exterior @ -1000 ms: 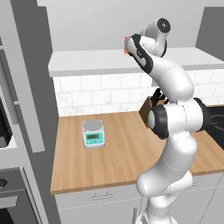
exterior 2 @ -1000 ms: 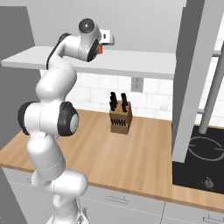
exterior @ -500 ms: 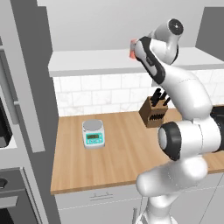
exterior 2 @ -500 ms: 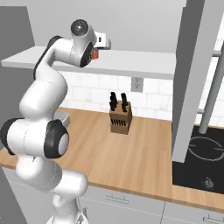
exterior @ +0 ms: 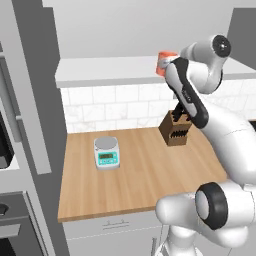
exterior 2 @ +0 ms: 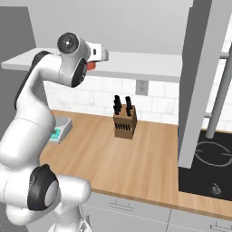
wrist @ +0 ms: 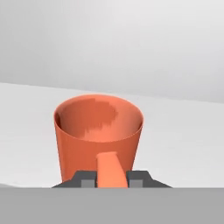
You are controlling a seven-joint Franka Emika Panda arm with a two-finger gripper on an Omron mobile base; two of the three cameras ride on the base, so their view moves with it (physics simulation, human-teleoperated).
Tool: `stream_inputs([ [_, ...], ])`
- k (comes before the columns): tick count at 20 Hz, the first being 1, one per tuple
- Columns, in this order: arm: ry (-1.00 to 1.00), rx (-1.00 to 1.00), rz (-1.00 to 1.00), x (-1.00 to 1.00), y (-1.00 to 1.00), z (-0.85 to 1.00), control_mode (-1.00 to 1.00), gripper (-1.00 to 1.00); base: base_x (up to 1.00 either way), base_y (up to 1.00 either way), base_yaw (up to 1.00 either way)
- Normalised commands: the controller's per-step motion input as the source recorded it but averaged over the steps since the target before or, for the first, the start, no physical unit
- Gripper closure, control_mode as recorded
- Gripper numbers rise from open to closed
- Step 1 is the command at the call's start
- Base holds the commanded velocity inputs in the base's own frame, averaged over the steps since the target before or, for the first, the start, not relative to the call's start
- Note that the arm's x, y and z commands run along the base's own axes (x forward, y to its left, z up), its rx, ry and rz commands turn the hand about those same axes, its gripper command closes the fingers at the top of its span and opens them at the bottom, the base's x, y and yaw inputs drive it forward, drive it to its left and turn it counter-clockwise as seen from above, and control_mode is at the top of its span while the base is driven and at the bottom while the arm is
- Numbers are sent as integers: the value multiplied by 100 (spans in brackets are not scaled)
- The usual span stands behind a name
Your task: Gather all objects into one cabinet and sort the glasses and bowls to opposite sides.
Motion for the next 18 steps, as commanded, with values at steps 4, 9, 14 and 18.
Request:
stream_inputs([
  [4, -4, 0, -1, -100, 0, 0, -100, 100, 0, 0, 0],
  [9, -1, -2, -4, -100, 0, -5, -100, 100, 0, 0, 0],
  [14, 0, -1, -7, -100, 0, -11, -100, 100, 0, 0, 0],
  [18, 0, -1, -6, -100, 0, -16, -100, 100, 0, 0, 0],
])
